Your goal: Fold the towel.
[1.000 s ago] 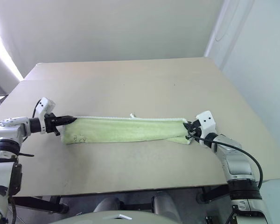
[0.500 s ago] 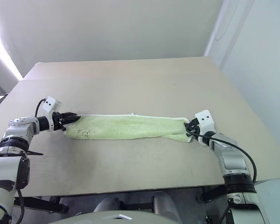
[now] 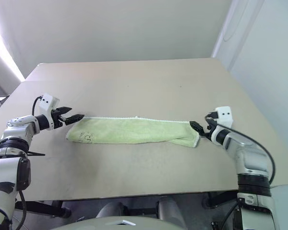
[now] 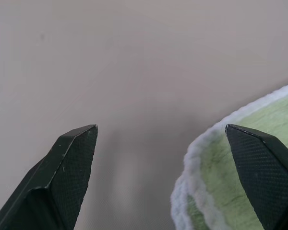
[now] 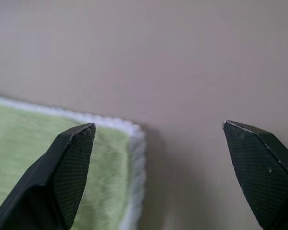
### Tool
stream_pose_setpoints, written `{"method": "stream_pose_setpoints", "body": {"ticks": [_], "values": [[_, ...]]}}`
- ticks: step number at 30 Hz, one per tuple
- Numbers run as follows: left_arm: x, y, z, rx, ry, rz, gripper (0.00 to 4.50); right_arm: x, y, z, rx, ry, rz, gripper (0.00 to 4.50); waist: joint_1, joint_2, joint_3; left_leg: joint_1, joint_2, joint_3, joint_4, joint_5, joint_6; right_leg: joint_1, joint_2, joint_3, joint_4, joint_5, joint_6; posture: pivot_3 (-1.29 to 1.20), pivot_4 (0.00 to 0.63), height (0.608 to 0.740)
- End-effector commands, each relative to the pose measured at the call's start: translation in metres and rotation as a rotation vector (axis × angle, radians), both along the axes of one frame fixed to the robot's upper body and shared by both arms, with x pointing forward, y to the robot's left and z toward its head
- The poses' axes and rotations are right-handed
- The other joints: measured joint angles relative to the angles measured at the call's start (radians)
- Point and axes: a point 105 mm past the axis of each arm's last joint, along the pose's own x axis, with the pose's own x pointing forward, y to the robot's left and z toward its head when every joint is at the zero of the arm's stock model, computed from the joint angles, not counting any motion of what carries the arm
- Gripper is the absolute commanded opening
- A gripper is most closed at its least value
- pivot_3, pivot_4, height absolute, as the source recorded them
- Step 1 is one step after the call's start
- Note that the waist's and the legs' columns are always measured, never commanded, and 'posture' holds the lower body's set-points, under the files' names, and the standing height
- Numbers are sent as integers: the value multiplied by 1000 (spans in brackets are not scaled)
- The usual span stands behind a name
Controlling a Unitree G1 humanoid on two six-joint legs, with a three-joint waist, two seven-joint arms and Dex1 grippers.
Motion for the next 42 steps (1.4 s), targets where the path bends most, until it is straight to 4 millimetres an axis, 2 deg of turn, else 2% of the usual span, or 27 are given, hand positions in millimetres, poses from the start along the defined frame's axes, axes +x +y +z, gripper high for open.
{"method": "stream_pose_setpoints", "body": {"ticks": [1,3,7,13,20,26,31,39,42], "values": [[2,-6,32,-33,-81,-97,4500,-20,7,18,174,54,49,4482,0,0,0,0,0,0,0,0,0,0,0,0,0,0,0,0,0,740],[-9,-16,32,-57,-51,-214,4500,-38,18,23,325,129,100,4482,0,0,0,0,0,0,0,0,0,0,0,-1,0,0,0,0,0,740],[-21,-30,29,-83,-10,-314,4500,-64,32,26,442,202,168,4482,-4,1,0,1,1,0,0,0,0,0,0,0,0,0,0,0,0,740],[-31,-49,8,-72,47,-377,4500,-80,34,13,539,266,144,4482,-1,1,-1,1,1,0,1,0,0,1,0,0,1,-2,1,0,0,740],[-28,-67,4,-96,43,-404,4500,-73,47,-12,579,360,32,4482,-4,1,-1,1,2,1,1,0,0,1,1,1,1,-2,1,0,0,740],[-29,-71,1,-97,49,-410,4500,-68,39,-27,605,421,-127,4482,-5,0,-1,1,2,2,1,0,0,1,1,2,0,-2,1,0,0,740],[-28,-74,0,-100,52,-416,4500,-49,21,-23,659,387,-298,4482,-7,-1,-2,3,3,2,3,0,0,4,1,3,-1,-2,1,0,0,740],[-27,-75,-2,-97,56,-412,4500,-36,34,-9,679,376,-288,4482,-8,-1,-2,1,3,3,3,0,0,3,1,4,-3,-2,1,0,0,740],[-27,-75,-2,-96,56,-410,4500,-37,45,-8,685,403,-253,4482,-12,-1,-2,1,3,3,2,0,0,2,2,4,-3,-2,1,0,0,740]]}}
